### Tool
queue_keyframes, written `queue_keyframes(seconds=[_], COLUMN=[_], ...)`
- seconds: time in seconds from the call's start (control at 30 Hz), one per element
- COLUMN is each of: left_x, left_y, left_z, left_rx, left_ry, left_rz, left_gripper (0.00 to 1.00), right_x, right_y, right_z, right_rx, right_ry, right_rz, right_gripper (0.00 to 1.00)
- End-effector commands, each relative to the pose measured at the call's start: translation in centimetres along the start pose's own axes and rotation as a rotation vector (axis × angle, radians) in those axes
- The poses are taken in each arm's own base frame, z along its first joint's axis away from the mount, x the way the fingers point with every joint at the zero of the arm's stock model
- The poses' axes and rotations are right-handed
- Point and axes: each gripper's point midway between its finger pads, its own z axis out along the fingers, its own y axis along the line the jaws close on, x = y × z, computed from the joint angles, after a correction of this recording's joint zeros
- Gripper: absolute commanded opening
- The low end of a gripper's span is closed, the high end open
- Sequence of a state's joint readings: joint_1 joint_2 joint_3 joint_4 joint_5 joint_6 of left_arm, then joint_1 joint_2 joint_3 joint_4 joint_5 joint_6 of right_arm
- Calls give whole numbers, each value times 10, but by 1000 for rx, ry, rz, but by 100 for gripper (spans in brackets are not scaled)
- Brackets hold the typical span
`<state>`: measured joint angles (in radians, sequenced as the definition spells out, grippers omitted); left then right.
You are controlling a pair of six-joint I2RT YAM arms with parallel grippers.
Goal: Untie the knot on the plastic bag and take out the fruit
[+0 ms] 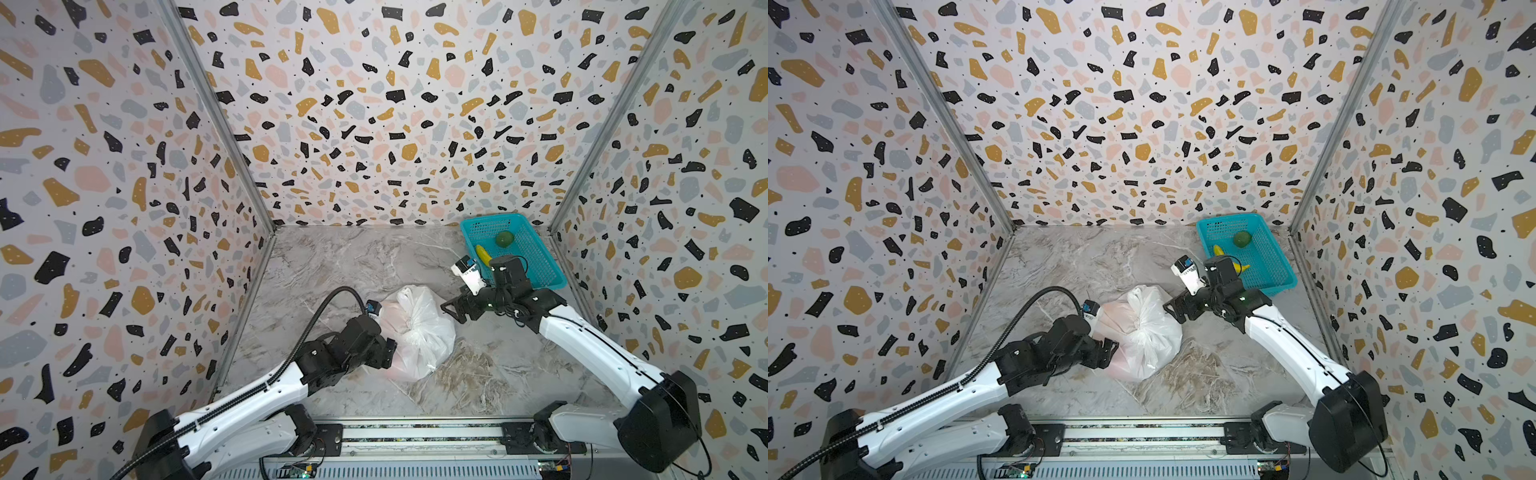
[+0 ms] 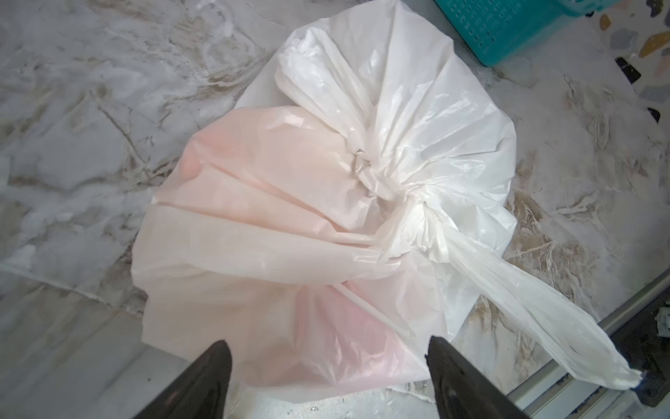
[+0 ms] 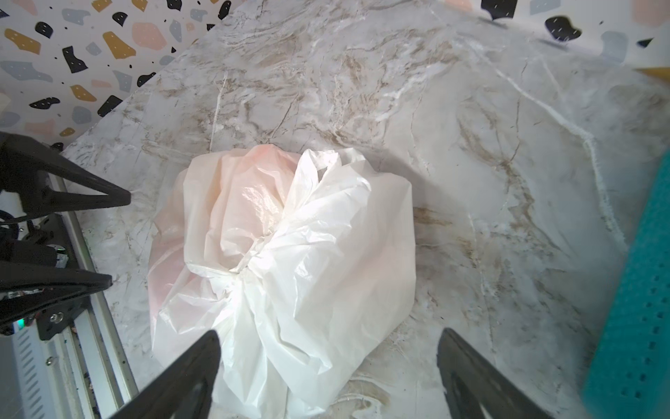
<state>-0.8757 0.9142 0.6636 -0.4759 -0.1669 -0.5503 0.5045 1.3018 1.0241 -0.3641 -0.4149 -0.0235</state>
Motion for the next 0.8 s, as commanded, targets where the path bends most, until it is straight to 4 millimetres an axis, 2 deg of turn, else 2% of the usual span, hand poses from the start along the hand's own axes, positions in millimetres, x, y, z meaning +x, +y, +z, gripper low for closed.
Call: queue_keyframes(seconds=[0.0,0.1,0.2,0.33,0.4,0.5,0.67,0.73,0.77], left_x=[-17,-16,-20,-21,-20,-17,-15,-15,-14], left_y=[-1,-1,-3,-4,-3,-1,2,2,2], left_z=[-4,0,2,2,2,1,0,0,-1], left_rx=[9,0,5,11,13,5,-5,-5,-7], left_ry=[-90,-83,-99,-105,-106,-103,-97,-95,-94], left_rz=[-109,-95,-95,-106,-108,-106,-94,-88,-86], left_gripper=[87,87,88,89,89,89,90,90,90], right_x=[-30,-36,-40,-27,-22,-18,-4,2,5], right_y=[15,19,16,5,4,2,-9,-12,-14], right_z=[14,42,65,92,98,102,97,91,88], right_rx=[-65,-94,-71,-38,-44,-32,20,35,48], right_ry=[-38,-1,32,134,160,178,201,210,208], right_rz=[15,74,135,221,245,264,286,299,301], right_gripper=[94,92,85,74,67,49,28,24,18])
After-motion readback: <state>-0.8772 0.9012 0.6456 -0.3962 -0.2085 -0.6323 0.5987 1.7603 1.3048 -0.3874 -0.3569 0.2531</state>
